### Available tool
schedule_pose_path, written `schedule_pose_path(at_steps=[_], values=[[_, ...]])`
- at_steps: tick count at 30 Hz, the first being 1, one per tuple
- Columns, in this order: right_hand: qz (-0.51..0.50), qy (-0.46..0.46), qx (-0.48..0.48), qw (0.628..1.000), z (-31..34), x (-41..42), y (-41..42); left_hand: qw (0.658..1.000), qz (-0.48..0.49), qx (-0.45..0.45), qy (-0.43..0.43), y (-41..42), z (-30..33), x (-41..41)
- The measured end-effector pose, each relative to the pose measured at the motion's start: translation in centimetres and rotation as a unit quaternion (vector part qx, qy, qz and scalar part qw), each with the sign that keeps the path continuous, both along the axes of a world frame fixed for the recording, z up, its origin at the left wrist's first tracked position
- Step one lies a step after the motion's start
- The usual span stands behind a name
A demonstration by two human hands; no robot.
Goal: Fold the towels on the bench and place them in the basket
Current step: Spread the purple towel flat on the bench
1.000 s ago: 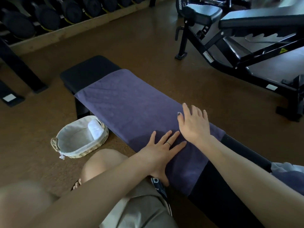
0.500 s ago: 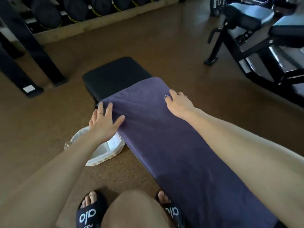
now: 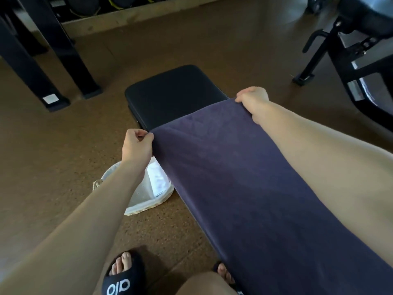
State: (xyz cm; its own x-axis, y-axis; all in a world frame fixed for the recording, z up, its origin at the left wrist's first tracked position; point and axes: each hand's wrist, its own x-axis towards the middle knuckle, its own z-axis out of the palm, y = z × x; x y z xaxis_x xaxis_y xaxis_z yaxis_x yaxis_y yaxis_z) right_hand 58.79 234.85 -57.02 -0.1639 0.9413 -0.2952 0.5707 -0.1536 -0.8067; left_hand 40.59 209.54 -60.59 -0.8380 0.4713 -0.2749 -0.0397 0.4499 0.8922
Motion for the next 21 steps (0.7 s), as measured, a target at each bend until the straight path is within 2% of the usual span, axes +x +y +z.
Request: schedule_pose_path(at_steps=[3, 6, 11, 15, 19, 21], values=[[-0.001, 0.013, -0.016, 1.0, 0.3, -0.6, 0.3, 0.999, 0.014, 0.0, -0.029, 0.1, -0.2, -0.3], [0.009, -0.022, -0.049, 0.999, 0.4, -0.7, 0.4, 0.999, 0.025, 0.01, -0.046, 0.1, -0.4, -0.5], [0.048, -0.077, -0.034, 0.995, 1.4, -0.2, 1.1, 0.998, 0.023, 0.01, -0.057, 0.2, -0.1, -0.1], [0.067, -0.055, -0.008, 0.996, 1.7, -0.4, 1.5, 0.997, 0.029, 0.014, -0.064, 0.2, 0.3, 0.1], [0.092, -0.112, -0.006, 0.989, 1.7, 0.0, 1.4, 0.998, 0.026, 0.013, -0.064, 0.1, 0.4, 0.2], [0.099, -0.102, -0.023, 0.99, 1.7, 0.1, 1.5, 0.998, 0.027, 0.015, -0.062, 0.2, 0.4, 0.2]])
